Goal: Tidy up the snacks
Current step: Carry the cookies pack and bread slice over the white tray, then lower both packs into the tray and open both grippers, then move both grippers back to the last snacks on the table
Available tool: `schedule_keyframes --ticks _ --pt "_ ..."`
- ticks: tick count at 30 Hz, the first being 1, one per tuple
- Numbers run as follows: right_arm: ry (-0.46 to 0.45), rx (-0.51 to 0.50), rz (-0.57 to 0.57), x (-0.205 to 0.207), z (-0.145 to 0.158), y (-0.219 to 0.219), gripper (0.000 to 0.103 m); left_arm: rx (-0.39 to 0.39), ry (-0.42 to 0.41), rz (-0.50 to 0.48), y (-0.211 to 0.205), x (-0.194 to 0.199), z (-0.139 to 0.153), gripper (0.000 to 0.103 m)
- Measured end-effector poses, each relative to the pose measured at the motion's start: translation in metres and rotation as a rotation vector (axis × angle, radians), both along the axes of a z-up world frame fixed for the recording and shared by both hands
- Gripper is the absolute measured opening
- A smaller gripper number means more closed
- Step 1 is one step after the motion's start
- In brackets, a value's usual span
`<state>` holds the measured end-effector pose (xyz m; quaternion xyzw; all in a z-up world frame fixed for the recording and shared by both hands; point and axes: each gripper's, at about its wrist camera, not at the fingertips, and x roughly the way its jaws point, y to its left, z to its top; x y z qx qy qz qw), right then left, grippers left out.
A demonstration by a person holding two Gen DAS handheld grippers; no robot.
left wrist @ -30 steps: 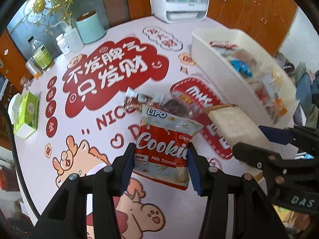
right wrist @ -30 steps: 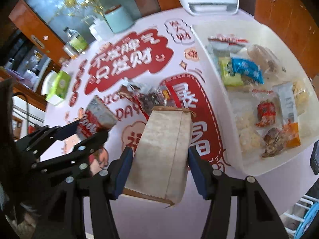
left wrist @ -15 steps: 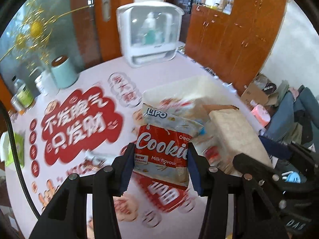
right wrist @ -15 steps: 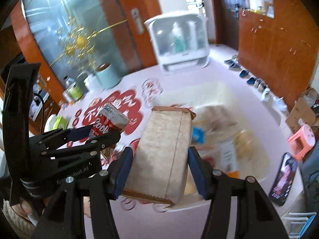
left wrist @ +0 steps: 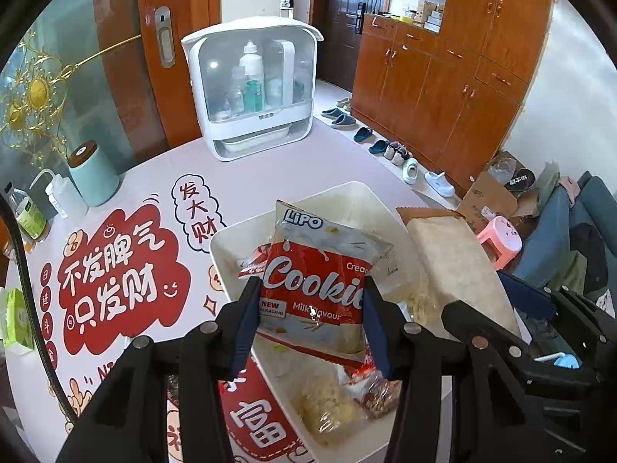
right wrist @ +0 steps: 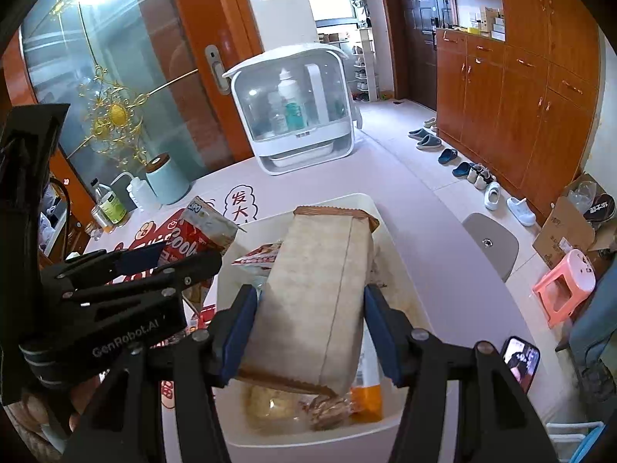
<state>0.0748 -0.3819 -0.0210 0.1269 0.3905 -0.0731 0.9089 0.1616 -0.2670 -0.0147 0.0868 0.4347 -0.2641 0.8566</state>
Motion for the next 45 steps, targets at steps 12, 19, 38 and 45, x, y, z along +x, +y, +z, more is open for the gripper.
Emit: schedule_keyframes --ticks 12,19,38,45 --pt "0.031 0.006 0.005 0.009 -0.015 -0.018 0.057 0.033 0.018 0.018 -0.022 0.012 -0.01 0.048" --pt "0.087 0.052 -0.021 0.013 -0.028 -0.025 0.059 0.078 -0.004 0.051 -0.021 0.011 -0.016 0.073" --pt "0.159 -0.051 0.046 -0.001 -0.034 0.016 0.079 0.107 -0.014 0.072 0.014 -0.013 -0.017 0.083" --pt "0.126 -0.07 0.065 -0.009 -0.027 0.034 0.079 0.102 -0.01 0.087 0.036 -0.022 -0.013 0.083"
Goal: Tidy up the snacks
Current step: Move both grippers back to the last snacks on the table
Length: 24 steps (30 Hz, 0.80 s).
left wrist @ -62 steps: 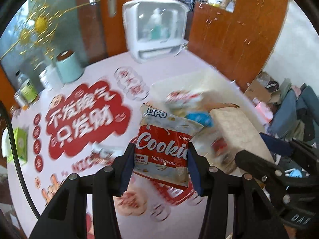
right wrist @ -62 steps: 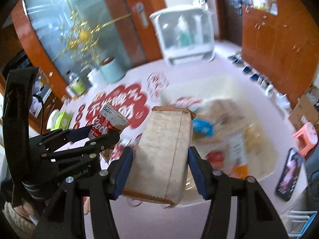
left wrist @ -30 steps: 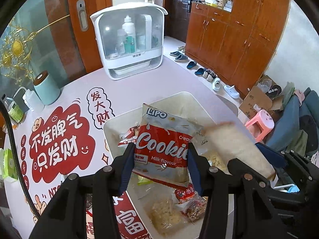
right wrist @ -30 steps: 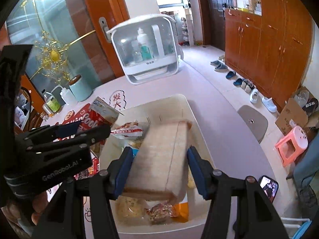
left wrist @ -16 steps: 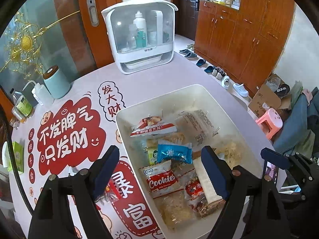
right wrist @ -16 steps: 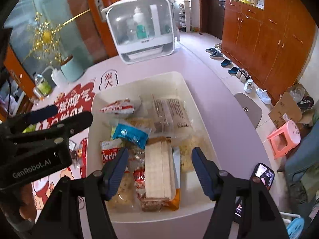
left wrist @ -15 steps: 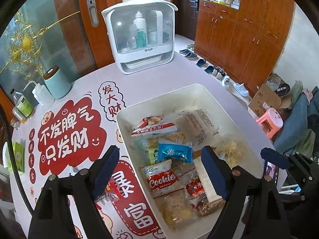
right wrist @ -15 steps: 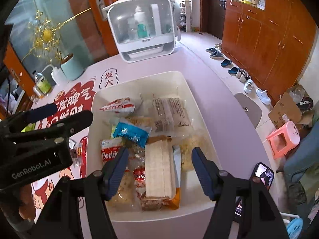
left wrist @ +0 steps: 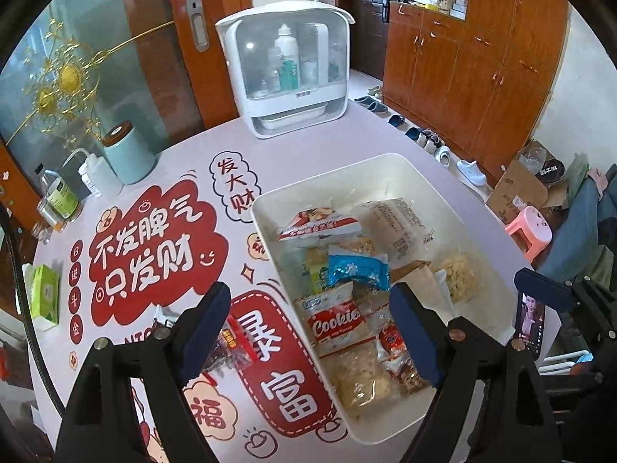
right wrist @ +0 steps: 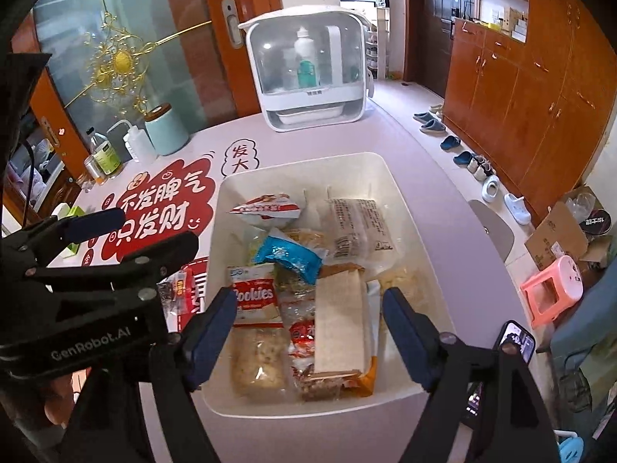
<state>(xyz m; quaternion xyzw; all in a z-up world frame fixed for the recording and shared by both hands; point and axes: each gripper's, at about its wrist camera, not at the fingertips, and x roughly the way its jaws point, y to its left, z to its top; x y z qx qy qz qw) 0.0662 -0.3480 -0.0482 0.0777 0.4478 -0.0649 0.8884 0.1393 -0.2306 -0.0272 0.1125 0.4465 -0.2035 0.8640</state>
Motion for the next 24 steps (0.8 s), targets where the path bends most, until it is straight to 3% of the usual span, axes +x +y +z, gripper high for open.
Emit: schedule_keyframes --ticks 11,17,24 --pt "-0.042 -0.024 -0.021 -0.012 0.011 0.034 0.079 -0.011 -0.061 0.038 0.063 -0.018 0.016 0.084" --pt "-0.1 -0.023 -0.015 -0.019 0.021 0.059 0.079 -0.052 -0.094 0.082 0.125 -0.028 0.025 0.084" --pt "-0.115 -0.006 0.045 -0.011 0.03 0.102 0.079 0.024 -0.169 0.134 0.201 -0.028 0.034 0.083"
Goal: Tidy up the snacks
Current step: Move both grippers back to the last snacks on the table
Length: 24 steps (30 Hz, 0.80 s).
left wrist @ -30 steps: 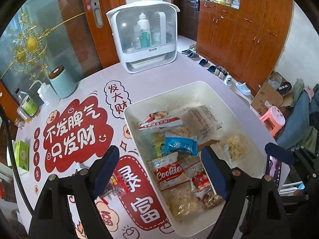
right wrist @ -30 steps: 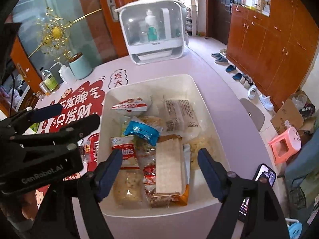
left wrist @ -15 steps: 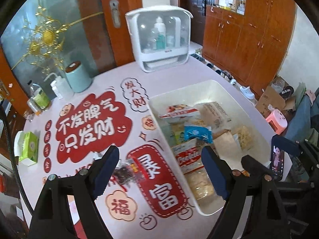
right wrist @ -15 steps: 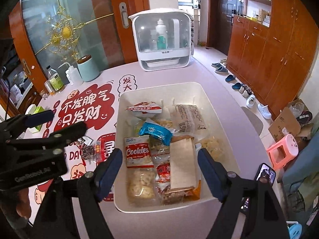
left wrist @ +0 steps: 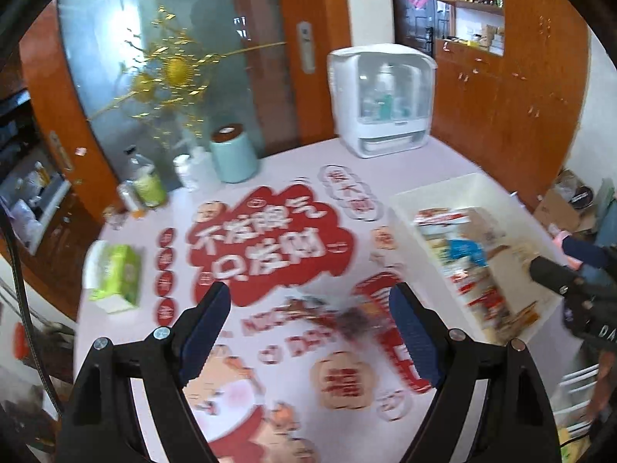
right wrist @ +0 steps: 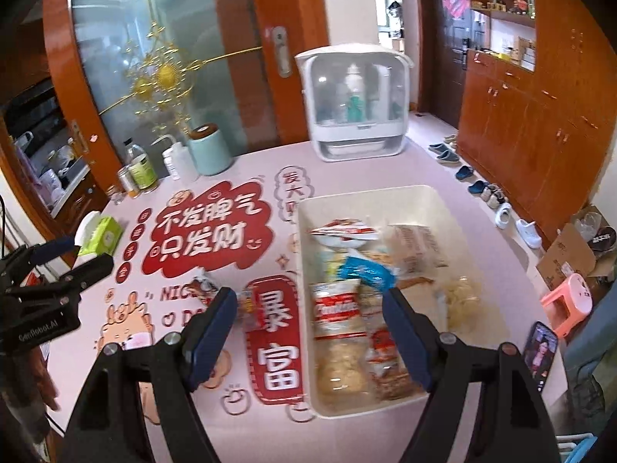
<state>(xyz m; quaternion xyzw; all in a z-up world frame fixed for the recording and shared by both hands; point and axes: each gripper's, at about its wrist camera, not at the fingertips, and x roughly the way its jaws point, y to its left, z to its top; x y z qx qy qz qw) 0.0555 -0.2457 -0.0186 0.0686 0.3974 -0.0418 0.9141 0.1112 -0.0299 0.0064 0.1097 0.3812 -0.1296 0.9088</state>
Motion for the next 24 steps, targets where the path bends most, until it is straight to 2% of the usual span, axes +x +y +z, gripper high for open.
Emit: schedule_keyframes --ticks 4,8,13,18,24 --pt "0.033 -0.041 0.042 0.014 -0.002 0.032 0.079 0.055 0.054 -0.032 0.03 0.016 0.002 0.084" --pt "0.018 -0.062 0.072 0.027 -0.001 0.057 0.079 0.094 0.057 -0.051 0.045 0.03 -0.001 0.088" --pt "0.044 -0.011 0.131 0.05 -0.018 0.08 0.079 0.115 0.101 -0.122 0.052 0.062 -0.02 0.088" --pt "0.127 0.009 0.179 0.075 -0.061 0.1 0.077 0.209 0.122 -0.332 0.039 0.092 -0.051 0.088" --pt "0.233 0.023 0.218 0.101 -0.128 0.116 0.069 0.38 0.153 -0.627 0.015 0.126 -0.116 0.088"
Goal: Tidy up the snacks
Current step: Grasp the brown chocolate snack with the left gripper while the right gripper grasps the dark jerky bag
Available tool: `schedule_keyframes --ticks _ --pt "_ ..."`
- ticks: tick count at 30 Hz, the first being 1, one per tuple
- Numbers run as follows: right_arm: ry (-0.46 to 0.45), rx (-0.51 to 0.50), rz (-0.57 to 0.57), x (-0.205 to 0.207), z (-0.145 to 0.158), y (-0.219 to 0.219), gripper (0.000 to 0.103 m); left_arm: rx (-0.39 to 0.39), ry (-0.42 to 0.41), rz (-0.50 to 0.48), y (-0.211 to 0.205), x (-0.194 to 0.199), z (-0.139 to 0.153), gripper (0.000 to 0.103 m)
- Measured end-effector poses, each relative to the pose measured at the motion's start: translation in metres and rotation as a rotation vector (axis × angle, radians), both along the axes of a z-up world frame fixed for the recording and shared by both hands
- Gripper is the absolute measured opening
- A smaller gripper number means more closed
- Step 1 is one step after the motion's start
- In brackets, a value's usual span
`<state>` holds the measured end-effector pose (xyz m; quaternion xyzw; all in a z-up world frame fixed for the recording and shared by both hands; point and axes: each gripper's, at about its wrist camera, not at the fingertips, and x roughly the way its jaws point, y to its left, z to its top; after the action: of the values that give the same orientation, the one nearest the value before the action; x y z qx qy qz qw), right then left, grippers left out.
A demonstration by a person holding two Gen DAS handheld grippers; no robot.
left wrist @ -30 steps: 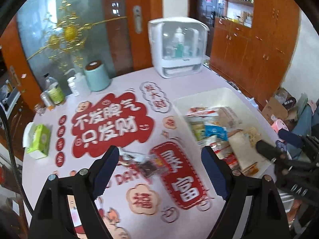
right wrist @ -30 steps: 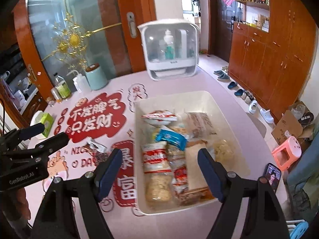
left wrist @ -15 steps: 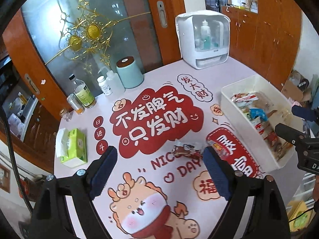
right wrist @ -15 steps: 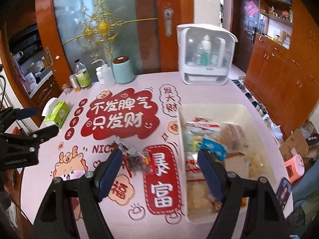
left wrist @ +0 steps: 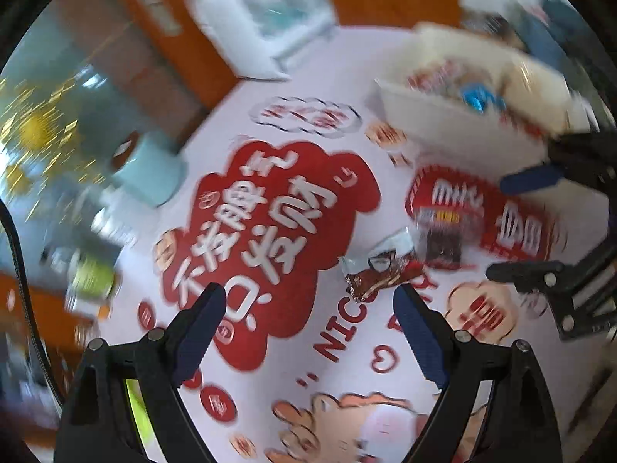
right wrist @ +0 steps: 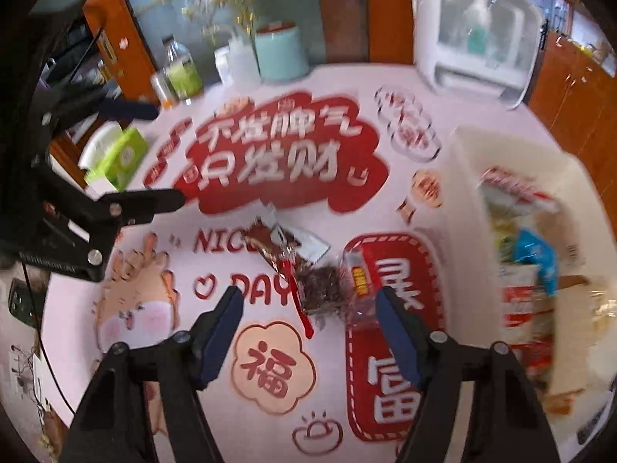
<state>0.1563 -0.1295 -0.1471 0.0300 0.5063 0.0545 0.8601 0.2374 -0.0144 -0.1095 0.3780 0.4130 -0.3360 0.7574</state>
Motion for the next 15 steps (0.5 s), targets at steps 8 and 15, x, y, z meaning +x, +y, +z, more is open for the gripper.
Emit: schedule_keyframes --ticks 8,15 --pt "0.072 -0.04 -0.011 0.022 -0.067 -0.002 0.067 0.102 0.12 -0.216 -0.032 0.013 -0.07 0.088" --pt "0.051 -0.056 0.013 0.025 -0.072 -0.004 0.061 0.109 0.206 -0.314 -0.056 0.019 -0.096 0.088"
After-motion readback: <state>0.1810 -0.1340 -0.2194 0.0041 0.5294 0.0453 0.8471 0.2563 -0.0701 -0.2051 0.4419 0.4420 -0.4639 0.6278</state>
